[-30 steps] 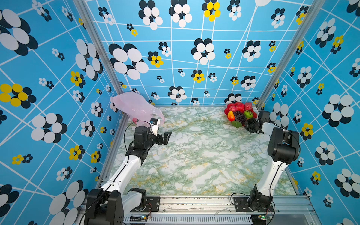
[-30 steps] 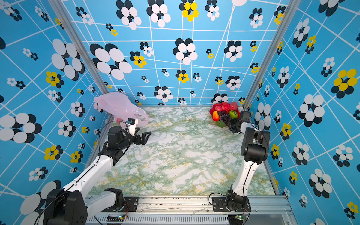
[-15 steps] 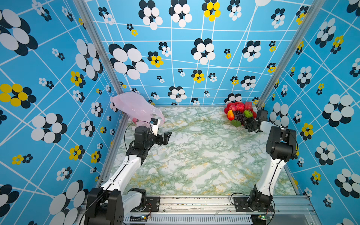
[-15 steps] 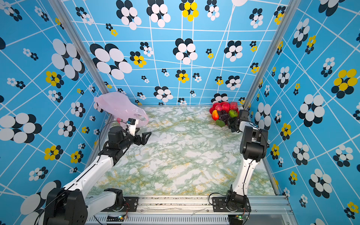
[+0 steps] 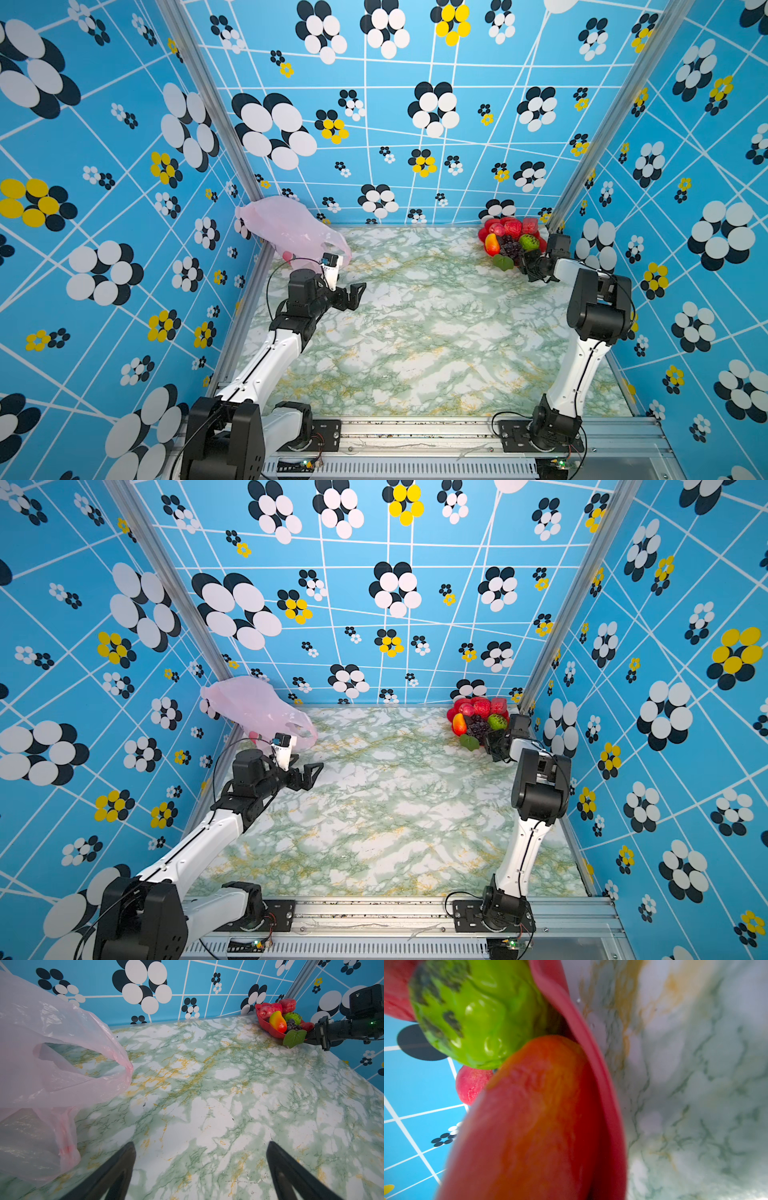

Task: Place the fruits into the plastic bag
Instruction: 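Grip the red plate rim with the right gripper, then drag the red fruit plate toward the table center with the right gripper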

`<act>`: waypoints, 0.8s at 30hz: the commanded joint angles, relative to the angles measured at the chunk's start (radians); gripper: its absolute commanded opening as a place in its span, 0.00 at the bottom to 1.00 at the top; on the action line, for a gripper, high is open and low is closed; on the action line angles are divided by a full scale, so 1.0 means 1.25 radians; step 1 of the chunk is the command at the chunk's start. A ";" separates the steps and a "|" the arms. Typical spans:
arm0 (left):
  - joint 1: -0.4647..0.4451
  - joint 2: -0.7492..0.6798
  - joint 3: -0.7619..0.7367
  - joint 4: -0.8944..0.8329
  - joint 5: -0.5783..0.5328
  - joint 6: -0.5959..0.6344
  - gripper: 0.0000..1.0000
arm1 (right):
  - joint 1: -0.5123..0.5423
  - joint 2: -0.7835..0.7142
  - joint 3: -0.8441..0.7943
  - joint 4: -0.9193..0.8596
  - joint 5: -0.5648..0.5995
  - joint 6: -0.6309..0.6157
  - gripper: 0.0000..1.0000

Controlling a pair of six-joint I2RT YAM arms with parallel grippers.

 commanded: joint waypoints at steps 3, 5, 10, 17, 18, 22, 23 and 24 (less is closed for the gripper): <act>-0.008 0.002 0.013 -0.007 -0.002 -0.003 0.99 | 0.030 -0.038 -0.055 -0.014 -0.035 -0.055 0.00; -0.009 0.001 0.011 -0.006 -0.002 -0.005 0.99 | 0.038 -0.050 -0.069 -0.024 -0.044 -0.077 0.00; -0.015 0.002 0.009 -0.006 -0.003 -0.006 0.99 | 0.052 -0.089 -0.136 -0.009 -0.051 -0.105 0.00; -0.018 0.012 0.011 -0.006 -0.001 -0.014 0.99 | 0.071 -0.125 -0.193 -0.004 -0.076 -0.135 0.00; -0.019 0.013 0.011 -0.007 -0.001 -0.015 0.99 | 0.076 -0.128 -0.198 -0.005 -0.082 -0.140 0.00; -0.019 0.019 0.011 -0.008 -0.002 -0.017 0.99 | 0.098 -0.139 -0.221 0.000 -0.094 -0.146 0.00; -0.019 0.021 0.012 -0.010 -0.003 -0.017 0.99 | 0.104 -0.142 -0.226 0.002 -0.096 -0.149 0.00; -0.019 0.022 0.013 -0.011 -0.004 -0.017 0.99 | 0.111 -0.143 -0.229 0.001 -0.099 -0.151 0.00</act>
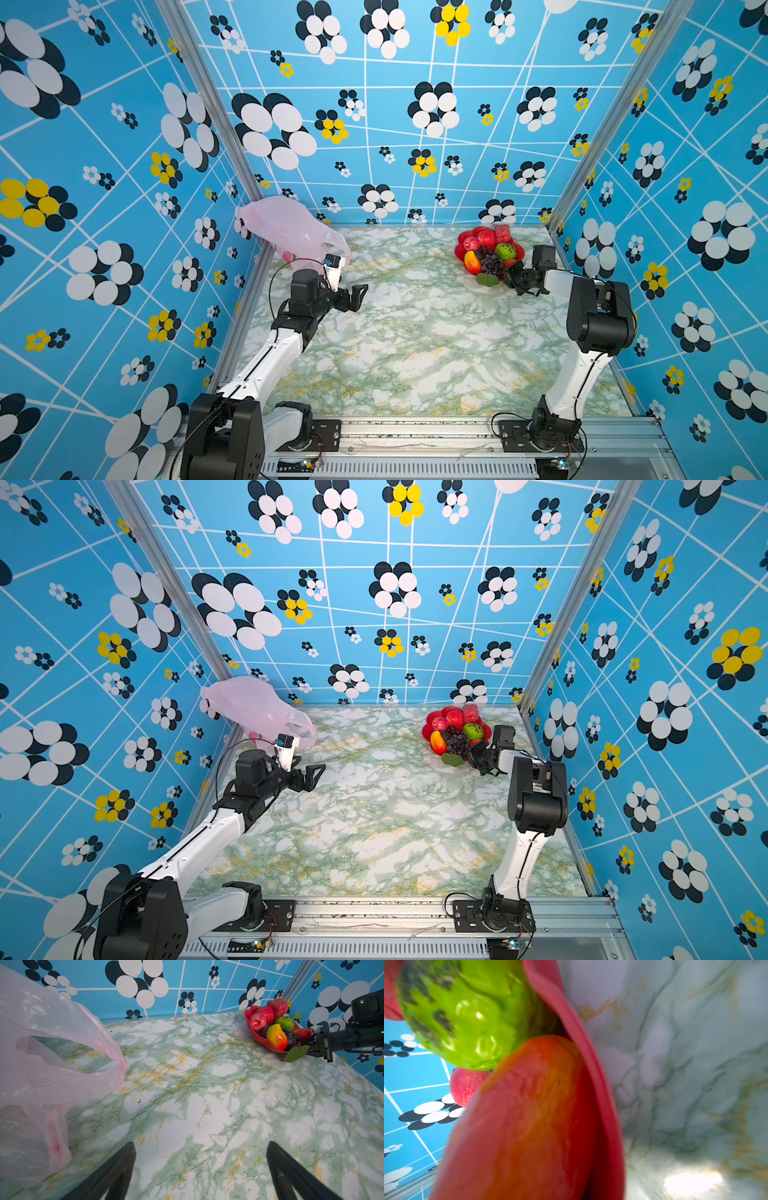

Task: Place the fruits into the plastic bag
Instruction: 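Drag the red fruit plate toward the table center with the right gripper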

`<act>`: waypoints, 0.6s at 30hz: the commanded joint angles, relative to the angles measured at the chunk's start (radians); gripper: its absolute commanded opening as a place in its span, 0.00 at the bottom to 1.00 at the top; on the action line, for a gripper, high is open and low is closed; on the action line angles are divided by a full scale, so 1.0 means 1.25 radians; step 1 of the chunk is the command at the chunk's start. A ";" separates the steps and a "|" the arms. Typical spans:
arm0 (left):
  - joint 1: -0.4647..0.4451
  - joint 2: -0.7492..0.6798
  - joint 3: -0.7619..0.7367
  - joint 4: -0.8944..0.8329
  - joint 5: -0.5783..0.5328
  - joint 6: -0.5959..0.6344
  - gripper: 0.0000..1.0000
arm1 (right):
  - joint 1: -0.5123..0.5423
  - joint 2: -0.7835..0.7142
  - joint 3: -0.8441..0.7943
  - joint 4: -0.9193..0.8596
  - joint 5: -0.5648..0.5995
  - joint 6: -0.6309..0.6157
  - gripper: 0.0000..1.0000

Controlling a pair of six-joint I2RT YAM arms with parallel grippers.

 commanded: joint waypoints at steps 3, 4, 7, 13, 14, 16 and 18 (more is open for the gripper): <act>-0.008 0.010 0.013 -0.009 -0.007 -0.012 0.99 | 0.044 -0.023 -0.034 -0.031 -0.040 -0.030 0.00; -0.008 0.009 0.013 -0.011 -0.009 -0.011 0.99 | 0.048 -0.024 -0.036 -0.031 -0.041 -0.033 0.00; -0.010 0.008 0.013 -0.015 -0.012 -0.007 0.99 | 0.061 -0.032 -0.041 -0.037 -0.049 -0.045 0.00; -0.014 0.006 0.014 -0.021 -0.018 -0.003 0.99 | 0.088 -0.047 -0.041 -0.064 -0.068 -0.079 0.00; -0.016 0.008 0.015 -0.022 -0.019 -0.003 0.99 | 0.092 -0.049 -0.042 -0.067 -0.074 -0.085 0.00; -0.017 0.008 0.016 -0.024 -0.019 -0.004 0.99 | 0.100 -0.053 -0.048 -0.063 -0.089 -0.090 0.00; -0.019 0.008 0.016 -0.024 -0.019 -0.003 0.99 | 0.110 -0.059 -0.058 -0.054 -0.101 -0.096 0.00</act>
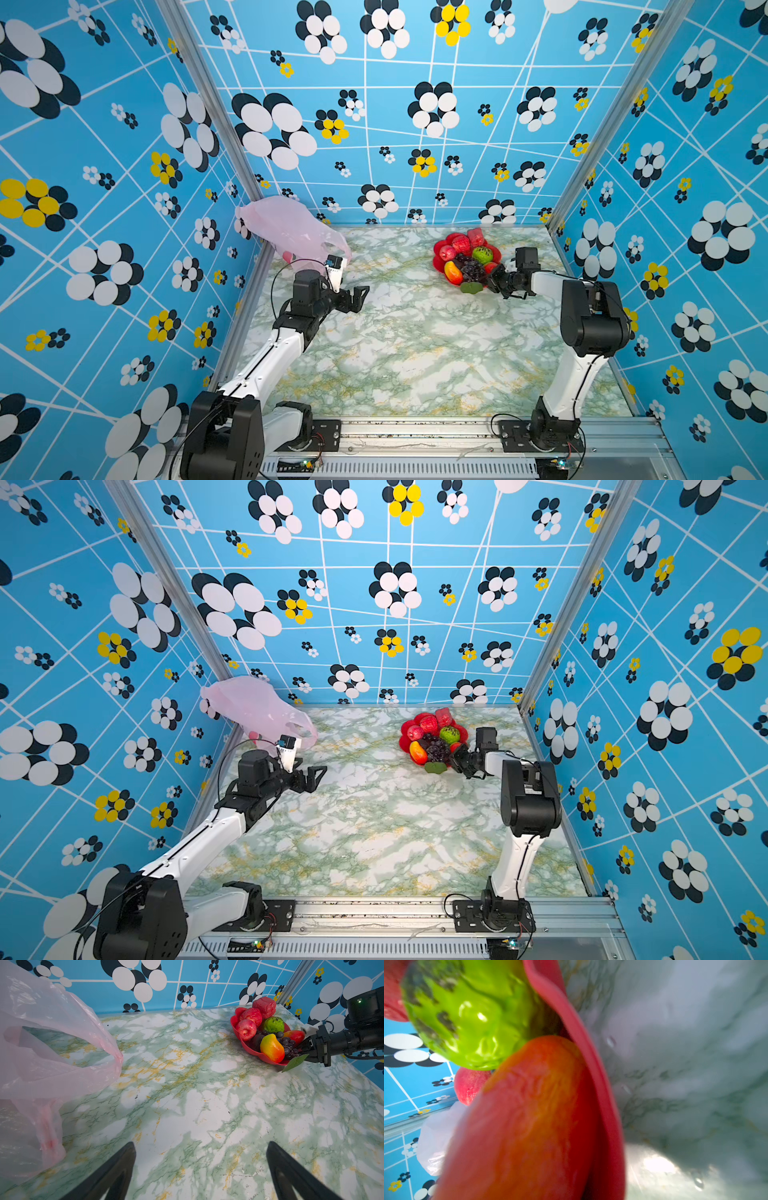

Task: Place the fruits into the plastic bag
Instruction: 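Drag the red fruit plate toward the table center with the right gripper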

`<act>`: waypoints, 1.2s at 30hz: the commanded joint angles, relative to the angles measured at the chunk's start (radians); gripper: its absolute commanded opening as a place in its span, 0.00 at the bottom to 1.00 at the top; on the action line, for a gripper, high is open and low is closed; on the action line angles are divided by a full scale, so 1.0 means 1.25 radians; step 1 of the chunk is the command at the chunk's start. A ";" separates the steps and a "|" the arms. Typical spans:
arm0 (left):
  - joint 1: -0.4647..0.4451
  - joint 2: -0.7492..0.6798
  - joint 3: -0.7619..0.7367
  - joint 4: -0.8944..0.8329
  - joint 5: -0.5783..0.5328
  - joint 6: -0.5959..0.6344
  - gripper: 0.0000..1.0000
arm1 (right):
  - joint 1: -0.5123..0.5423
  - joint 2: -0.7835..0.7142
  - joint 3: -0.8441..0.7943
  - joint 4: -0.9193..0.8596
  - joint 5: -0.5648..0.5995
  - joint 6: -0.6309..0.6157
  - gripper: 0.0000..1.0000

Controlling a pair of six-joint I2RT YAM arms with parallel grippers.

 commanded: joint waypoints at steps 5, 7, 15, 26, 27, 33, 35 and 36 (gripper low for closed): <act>-0.009 0.002 0.015 -0.012 -0.012 0.004 0.99 | 0.036 -0.031 -0.044 -0.014 -0.080 -0.033 0.00; -0.011 0.002 0.016 -0.013 -0.014 0.005 0.99 | 0.044 -0.033 -0.049 -0.013 -0.089 -0.046 0.00; -0.015 0.004 0.014 -0.017 -0.020 0.011 0.99 | 0.068 -0.054 -0.072 -0.051 -0.109 -0.121 0.00; -0.015 0.012 0.018 -0.016 -0.019 0.011 0.99 | 0.152 -0.093 -0.111 -0.113 -0.088 -0.200 0.00; -0.015 0.012 0.018 -0.016 -0.018 0.011 0.99 | 0.159 -0.094 -0.116 -0.111 -0.092 -0.199 0.00; -0.015 0.009 0.018 -0.019 -0.018 0.011 0.99 | 0.211 -0.107 -0.142 -0.104 -0.100 -0.198 0.00; -0.014 0.009 0.018 -0.019 -0.019 0.011 0.99 | 0.225 -0.109 -0.151 -0.102 -0.102 -0.197 0.00; -0.016 0.008 0.018 -0.018 -0.018 0.011 0.99 | 0.233 -0.111 -0.155 -0.102 -0.104 -0.198 0.00</act>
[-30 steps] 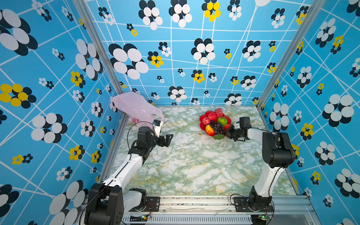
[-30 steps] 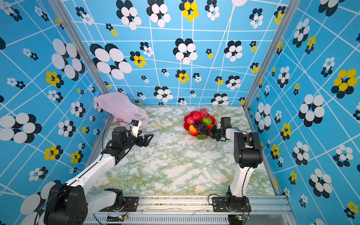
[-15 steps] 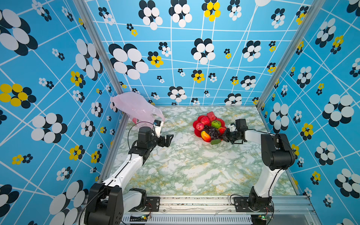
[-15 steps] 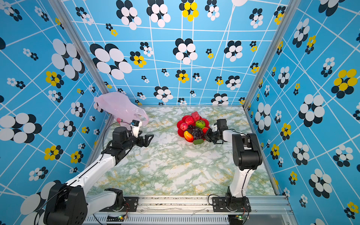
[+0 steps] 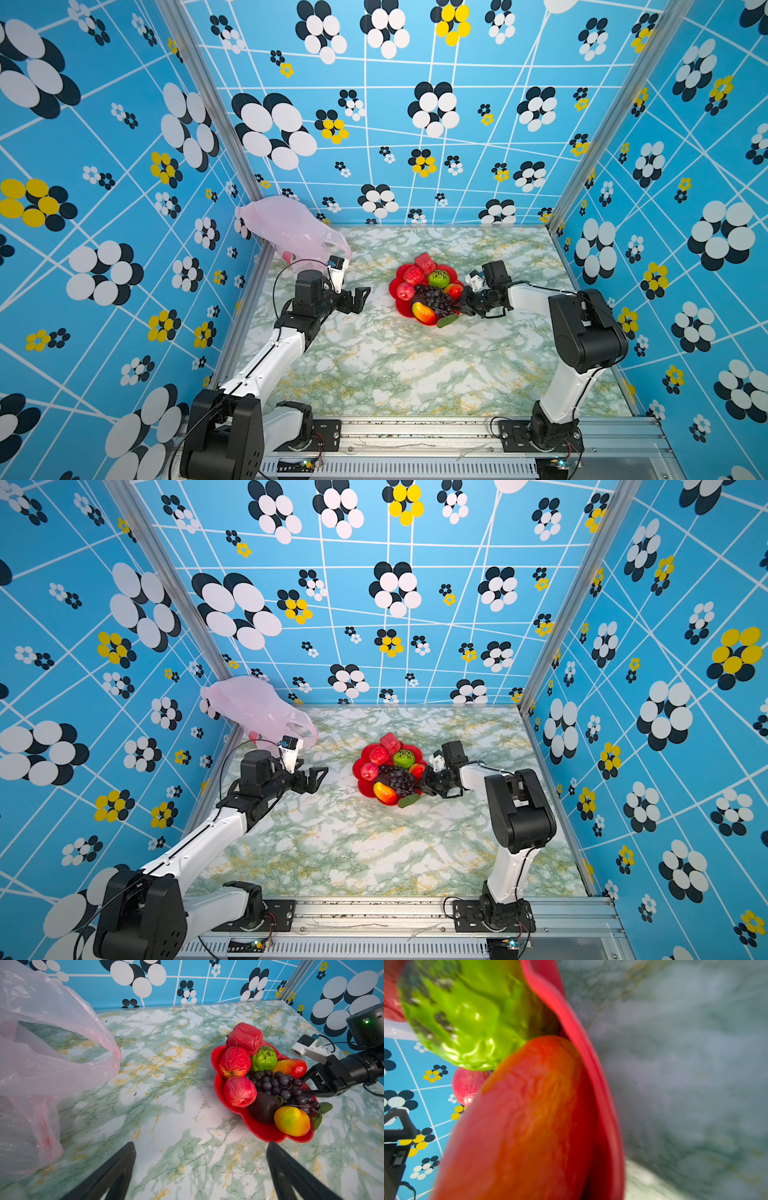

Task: Place the fruits into the plastic bag
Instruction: 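Drag the red fruit plate toward the table center with the right gripper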

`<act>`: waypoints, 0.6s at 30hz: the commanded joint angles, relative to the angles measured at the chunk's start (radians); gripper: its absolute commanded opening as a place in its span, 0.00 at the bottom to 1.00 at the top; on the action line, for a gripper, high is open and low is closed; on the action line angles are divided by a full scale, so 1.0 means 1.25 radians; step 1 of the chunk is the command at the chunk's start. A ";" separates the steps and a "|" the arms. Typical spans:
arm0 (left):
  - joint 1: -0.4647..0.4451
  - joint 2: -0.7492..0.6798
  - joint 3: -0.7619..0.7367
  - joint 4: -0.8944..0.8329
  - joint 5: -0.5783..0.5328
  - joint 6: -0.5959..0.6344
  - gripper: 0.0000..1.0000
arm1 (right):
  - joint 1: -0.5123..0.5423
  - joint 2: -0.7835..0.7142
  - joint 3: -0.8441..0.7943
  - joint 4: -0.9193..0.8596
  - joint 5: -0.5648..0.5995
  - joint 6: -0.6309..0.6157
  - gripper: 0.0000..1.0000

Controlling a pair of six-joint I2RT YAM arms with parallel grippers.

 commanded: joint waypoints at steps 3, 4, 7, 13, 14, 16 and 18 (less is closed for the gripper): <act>-0.006 0.003 0.017 -0.012 -0.003 0.010 0.99 | 0.036 -0.019 -0.038 -0.031 -0.023 -0.007 0.00; -0.005 0.002 0.017 -0.013 -0.003 0.010 0.99 | 0.039 -0.021 -0.043 -0.031 -0.026 -0.006 0.00; -0.006 0.003 0.016 -0.013 -0.003 0.010 0.99 | 0.050 -0.031 -0.060 -0.033 -0.028 -0.008 0.00; -0.005 0.000 0.016 -0.013 -0.004 0.011 0.99 | 0.067 -0.067 -0.095 -0.061 -0.031 -0.023 0.00; -0.005 -0.001 0.017 -0.013 -0.004 0.011 0.99 | 0.071 -0.076 -0.100 -0.069 -0.031 -0.027 0.00; -0.005 -0.001 0.016 -0.013 -0.003 0.011 0.99 | 0.075 -0.093 -0.111 -0.084 -0.028 -0.033 0.00; -0.005 0.000 0.017 -0.012 -0.002 0.010 0.99 | 0.082 -0.113 -0.123 -0.099 -0.026 -0.039 0.00</act>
